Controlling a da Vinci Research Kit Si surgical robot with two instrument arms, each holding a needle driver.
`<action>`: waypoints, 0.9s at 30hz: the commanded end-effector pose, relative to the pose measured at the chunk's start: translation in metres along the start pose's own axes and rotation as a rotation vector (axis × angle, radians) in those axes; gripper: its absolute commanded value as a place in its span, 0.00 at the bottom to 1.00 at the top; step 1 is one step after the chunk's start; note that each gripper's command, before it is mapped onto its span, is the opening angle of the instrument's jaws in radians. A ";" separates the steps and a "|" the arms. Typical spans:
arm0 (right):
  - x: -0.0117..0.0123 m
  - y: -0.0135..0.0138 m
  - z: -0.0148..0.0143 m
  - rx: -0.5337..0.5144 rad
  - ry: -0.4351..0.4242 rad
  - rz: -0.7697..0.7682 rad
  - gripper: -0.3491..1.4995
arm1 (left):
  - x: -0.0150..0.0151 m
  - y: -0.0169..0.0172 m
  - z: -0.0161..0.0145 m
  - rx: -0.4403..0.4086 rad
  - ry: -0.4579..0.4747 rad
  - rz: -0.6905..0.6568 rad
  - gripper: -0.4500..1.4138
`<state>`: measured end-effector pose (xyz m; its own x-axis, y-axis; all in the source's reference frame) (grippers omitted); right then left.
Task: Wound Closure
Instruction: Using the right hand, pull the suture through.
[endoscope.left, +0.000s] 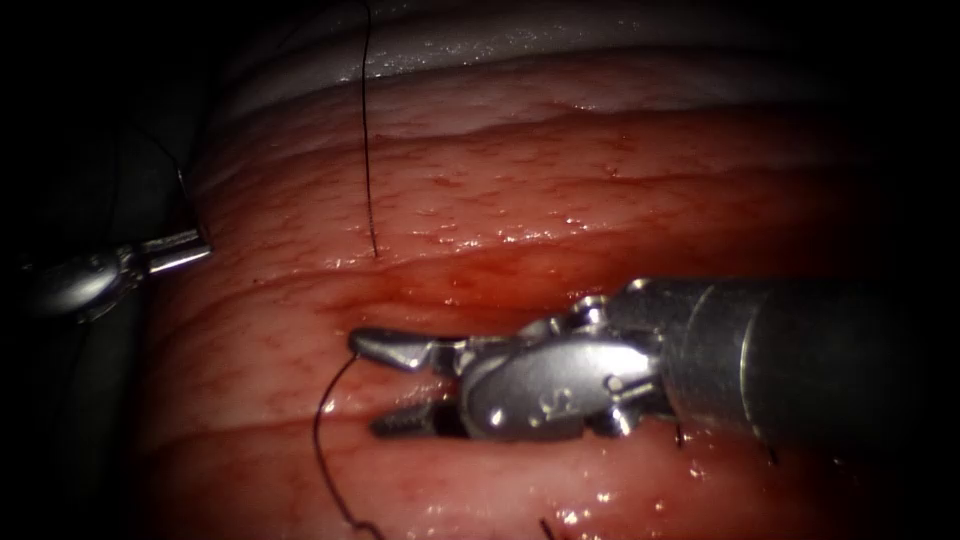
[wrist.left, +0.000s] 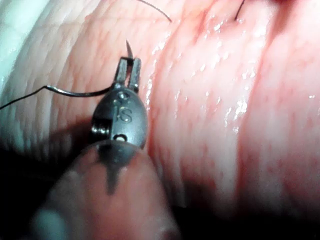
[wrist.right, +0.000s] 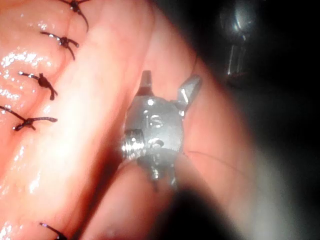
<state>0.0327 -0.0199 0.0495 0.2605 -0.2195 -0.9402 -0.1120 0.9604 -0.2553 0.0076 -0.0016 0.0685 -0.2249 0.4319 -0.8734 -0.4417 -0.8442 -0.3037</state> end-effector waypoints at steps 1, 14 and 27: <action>-0.0017 0.0000 0.0013 -0.005 0.000 -0.003 0.97 | -0.0004 0.0001 0.0007 -0.001 0.001 0.000 0.00; -0.0055 -0.0022 0.0030 0.037 -0.030 0.182 0.00 | -0.0006 0.0001 0.0007 -0.004 0.001 0.002 0.00; 0.0043 -0.0071 -0.0013 0.089 -0.050 0.130 0.00 | -0.0006 0.0002 0.0009 -0.005 0.002 0.002 0.00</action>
<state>0.0325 -0.0274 0.0468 0.3038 -0.0895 -0.9485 -0.0621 0.9916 -0.1135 0.0074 -0.0017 0.0687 -0.2247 0.4292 -0.8748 -0.4374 -0.8467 -0.3031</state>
